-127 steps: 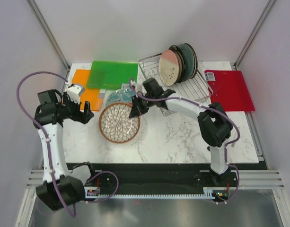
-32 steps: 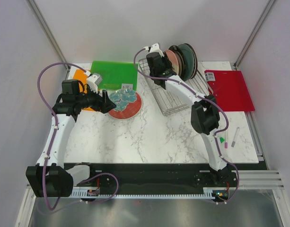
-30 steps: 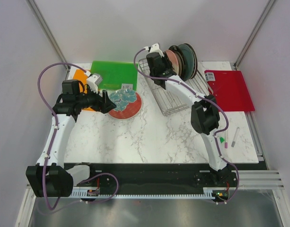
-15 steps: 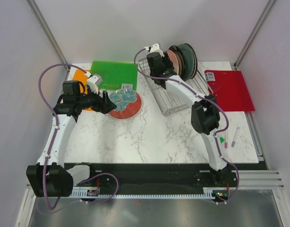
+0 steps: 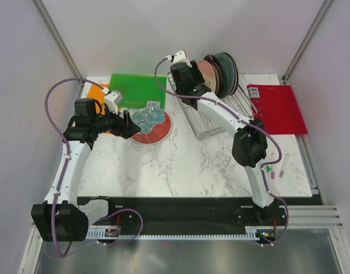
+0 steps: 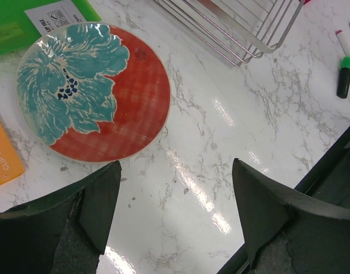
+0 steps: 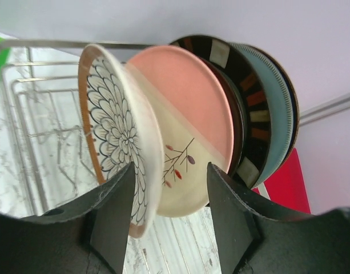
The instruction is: Load the plates into the dish rack
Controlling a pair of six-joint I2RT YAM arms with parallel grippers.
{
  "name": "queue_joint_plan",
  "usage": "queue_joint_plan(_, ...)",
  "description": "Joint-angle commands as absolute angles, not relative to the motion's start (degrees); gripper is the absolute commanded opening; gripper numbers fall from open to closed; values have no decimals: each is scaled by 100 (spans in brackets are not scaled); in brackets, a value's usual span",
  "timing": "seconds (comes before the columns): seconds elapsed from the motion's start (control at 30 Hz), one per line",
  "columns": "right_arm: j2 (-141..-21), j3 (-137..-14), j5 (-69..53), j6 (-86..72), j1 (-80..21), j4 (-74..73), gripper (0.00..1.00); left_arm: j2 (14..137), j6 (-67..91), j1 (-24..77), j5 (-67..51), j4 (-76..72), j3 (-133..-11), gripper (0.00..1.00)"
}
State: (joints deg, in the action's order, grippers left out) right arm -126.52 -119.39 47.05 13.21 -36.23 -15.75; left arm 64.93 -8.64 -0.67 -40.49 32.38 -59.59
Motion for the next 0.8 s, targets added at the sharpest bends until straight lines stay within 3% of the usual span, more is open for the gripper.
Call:
queue_joint_plan(0.0, -12041, -12146, 4860, 1257, -3683, -1310, 60, 6214, -712, -79, -3982, 3032, -5907, 85)
queue_joint_plan(0.27, -11866, -12287, 4361, 1318, -3709, -1318, 62, 6126, -590, -97, -3605, 3015, -5810, 88)
queue_joint_plan(0.4, -11146, -11606, 2685, 1003, -3735, -1537, 83, 6678, -73, -97, -2841, 2628, -5844, 92)
queue_joint_plan(0.43, -10727, -11332, 1724, 576, -3735, -1642, 85, 6941, -53, -105, -2787, 2663, -5940, 91)
queue_joint_plan(0.57, -9915, -10004, 30, -174, -3735, -1688, 87, 8450, 290, -105, -2567, 2760, -6529, 80)
queue_joint_plan(0.77, -9466, -8861, -35, -764, -3718, -1679, 87, 9991, 352, -114, -2321, 2760, -7671, 70)
